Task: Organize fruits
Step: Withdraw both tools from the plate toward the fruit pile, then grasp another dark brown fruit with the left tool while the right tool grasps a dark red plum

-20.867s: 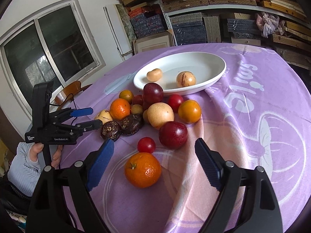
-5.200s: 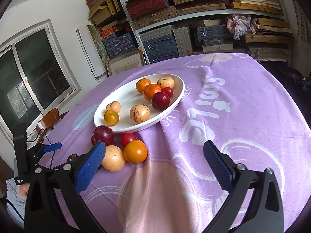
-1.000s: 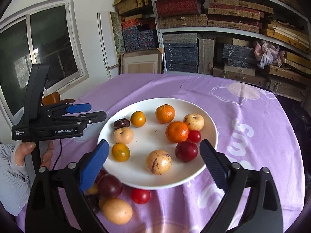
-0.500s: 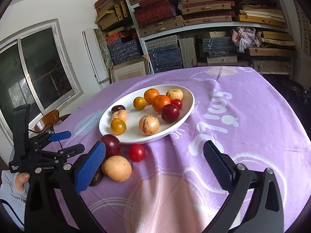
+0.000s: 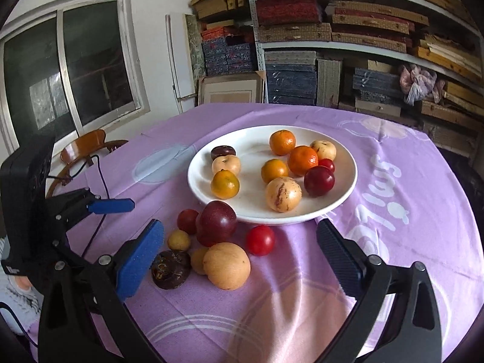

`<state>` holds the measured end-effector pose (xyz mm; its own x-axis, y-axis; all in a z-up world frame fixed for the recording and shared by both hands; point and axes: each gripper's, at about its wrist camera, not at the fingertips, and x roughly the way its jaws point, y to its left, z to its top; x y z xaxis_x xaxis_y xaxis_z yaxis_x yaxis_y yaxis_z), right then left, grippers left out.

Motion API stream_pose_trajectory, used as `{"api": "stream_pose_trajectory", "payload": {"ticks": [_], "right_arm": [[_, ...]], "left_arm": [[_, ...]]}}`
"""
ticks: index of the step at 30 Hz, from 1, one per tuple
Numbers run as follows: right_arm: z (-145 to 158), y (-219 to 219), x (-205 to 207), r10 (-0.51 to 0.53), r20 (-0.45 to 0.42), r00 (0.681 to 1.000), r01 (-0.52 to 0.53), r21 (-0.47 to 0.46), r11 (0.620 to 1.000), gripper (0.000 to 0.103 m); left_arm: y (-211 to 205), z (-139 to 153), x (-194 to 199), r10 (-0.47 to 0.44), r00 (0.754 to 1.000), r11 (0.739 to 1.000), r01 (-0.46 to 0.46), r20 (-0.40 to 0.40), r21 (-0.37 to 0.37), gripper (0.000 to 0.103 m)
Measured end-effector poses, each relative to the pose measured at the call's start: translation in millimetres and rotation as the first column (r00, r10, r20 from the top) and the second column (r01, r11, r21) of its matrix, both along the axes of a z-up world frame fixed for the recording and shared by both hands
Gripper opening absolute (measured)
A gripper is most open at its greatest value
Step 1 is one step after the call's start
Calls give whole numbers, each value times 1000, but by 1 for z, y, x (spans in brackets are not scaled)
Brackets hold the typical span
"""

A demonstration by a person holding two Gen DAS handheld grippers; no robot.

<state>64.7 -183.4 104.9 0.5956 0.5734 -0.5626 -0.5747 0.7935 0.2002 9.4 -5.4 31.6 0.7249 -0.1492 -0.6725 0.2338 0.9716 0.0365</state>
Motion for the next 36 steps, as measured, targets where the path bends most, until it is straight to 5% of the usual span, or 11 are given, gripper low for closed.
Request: {"api": "stream_pose_trajectory", "payload": {"ticks": [9, 16, 21, 30, 31, 33, 36], "right_arm": [[-5, -39, 14, -59, -90, 994, 71, 125, 990, 99], [0, -41, 9, -61, -75, 995, 70, 124, 990, 99], [0, -43, 9, -59, -75, 995, 69, 132, 989, 99], [0, -36, 5, -46, -64, 997, 53, 111, 992, 99], [0, -35, 5, -44, -64, 997, 51, 110, 993, 99], [1, -34, 4, -40, -61, 997, 47, 108, 993, 99], [1, -34, 3, -39, -58, 998, 45, 108, 993, 99]], "left_arm": [[-22, -18, 13, 4, 998, 995, 2, -65, 103, 91], [9, -18, 10, 125, 991, 978, -116, -42, 175, 94], [51, -12, 8, 216, 975, 974, -212, -48, 86, 93], [21, -8, 7, 65, 998, 994, -63, -24, 87, 92], [23, -10, 11, 61, 997, 996, -58, -42, 70, 90], [27, -14, 18, 45, 995, 999, -43, -85, 26, 69], [32, -16, 22, 45, 993, 999, -47, -107, -11, 64]]}}
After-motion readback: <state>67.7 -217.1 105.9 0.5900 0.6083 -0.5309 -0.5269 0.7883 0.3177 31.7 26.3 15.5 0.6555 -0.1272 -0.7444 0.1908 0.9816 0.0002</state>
